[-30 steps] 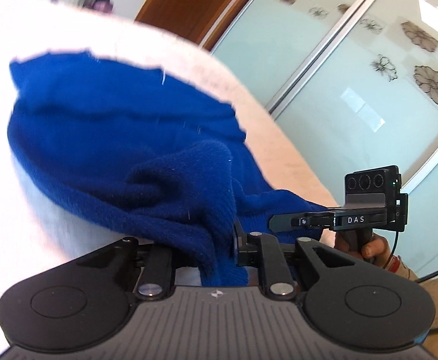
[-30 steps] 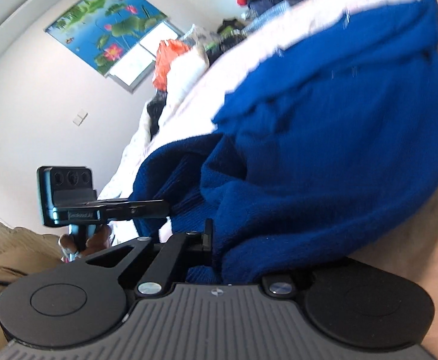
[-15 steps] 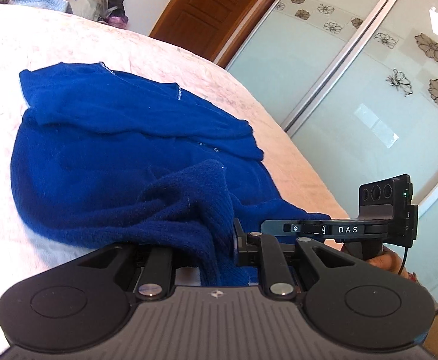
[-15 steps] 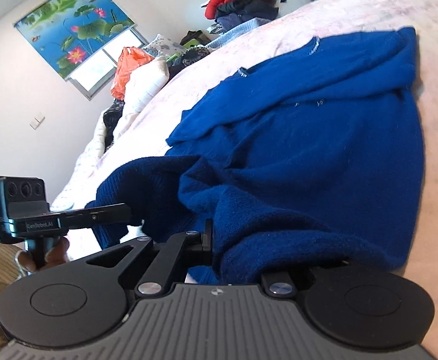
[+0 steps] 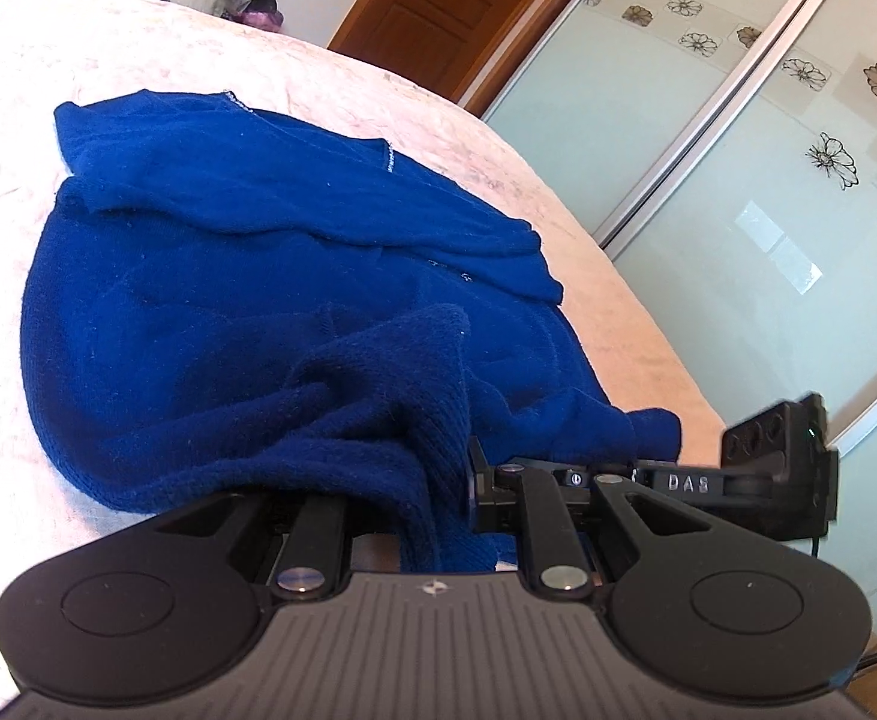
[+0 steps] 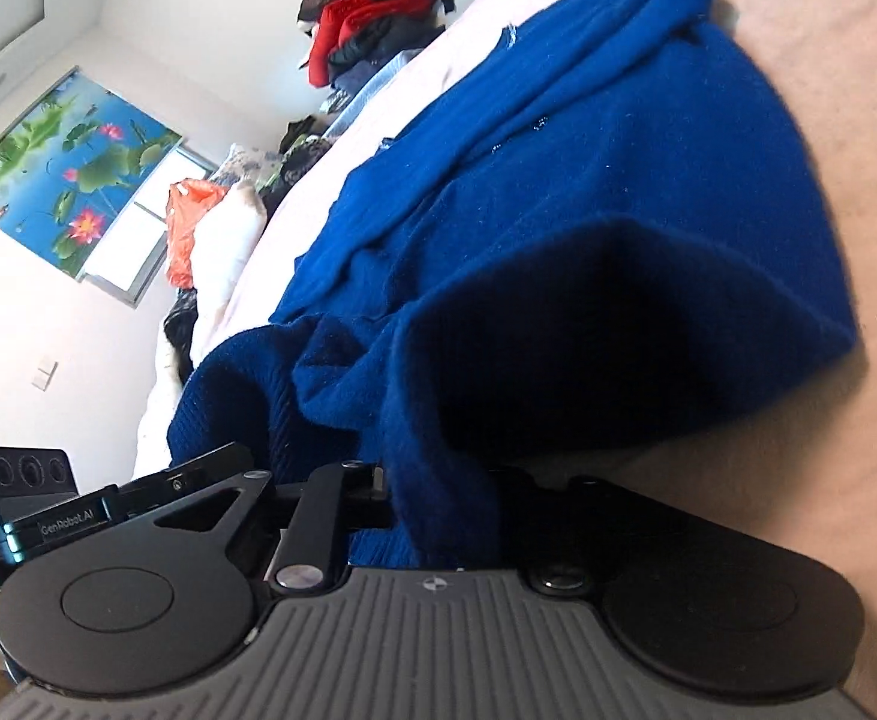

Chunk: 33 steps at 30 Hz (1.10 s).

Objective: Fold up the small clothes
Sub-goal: 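Carry the held hem over the beaded collar with both tools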

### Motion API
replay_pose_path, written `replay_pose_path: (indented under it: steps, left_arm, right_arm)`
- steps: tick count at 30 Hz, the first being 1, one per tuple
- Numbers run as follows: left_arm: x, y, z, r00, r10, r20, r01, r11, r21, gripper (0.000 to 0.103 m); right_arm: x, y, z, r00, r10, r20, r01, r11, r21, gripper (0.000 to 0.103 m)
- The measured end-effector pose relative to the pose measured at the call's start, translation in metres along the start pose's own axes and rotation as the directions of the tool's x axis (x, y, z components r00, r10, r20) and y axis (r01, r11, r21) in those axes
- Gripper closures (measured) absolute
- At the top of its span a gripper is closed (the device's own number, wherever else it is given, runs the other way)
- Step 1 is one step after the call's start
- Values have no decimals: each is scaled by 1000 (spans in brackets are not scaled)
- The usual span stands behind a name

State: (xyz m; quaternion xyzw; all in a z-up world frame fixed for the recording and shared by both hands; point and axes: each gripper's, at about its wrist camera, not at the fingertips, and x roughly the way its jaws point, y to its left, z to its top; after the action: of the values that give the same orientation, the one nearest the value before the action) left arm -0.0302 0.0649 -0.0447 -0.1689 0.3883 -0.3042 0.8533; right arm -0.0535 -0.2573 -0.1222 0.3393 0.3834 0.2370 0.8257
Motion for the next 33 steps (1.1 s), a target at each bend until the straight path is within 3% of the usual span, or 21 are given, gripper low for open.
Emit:
replay_pose_path:
  steps: [3,8,14,22,33]
  left_arm:
    - [1,-1,0,1000,8,4,-8,1000,4,86]
    - [3,-1,1,1000,5,7,-5,1000,1,87]
    - [-5,-6,3,997,-2,71,0,1000,25,89]
    - [-10,-15,18,989,33,146,-41,998,54,89]
    - [-6,-17,51,978,80,193,-93,994,63,89]
  right_arm:
    - [-1,3,-7,1000,-11,28,12,999,-35,87]
    - [-6,1,2,1000,-30,-8,29,999,-43,89]
    - [-14,11,7,999,-47,-23,45,995,-94,93]
    - [-21,45,34,997,-53,52,65,962,-264,94]
    - [-17,53,75,992,-54,110,86,949,-303,94]
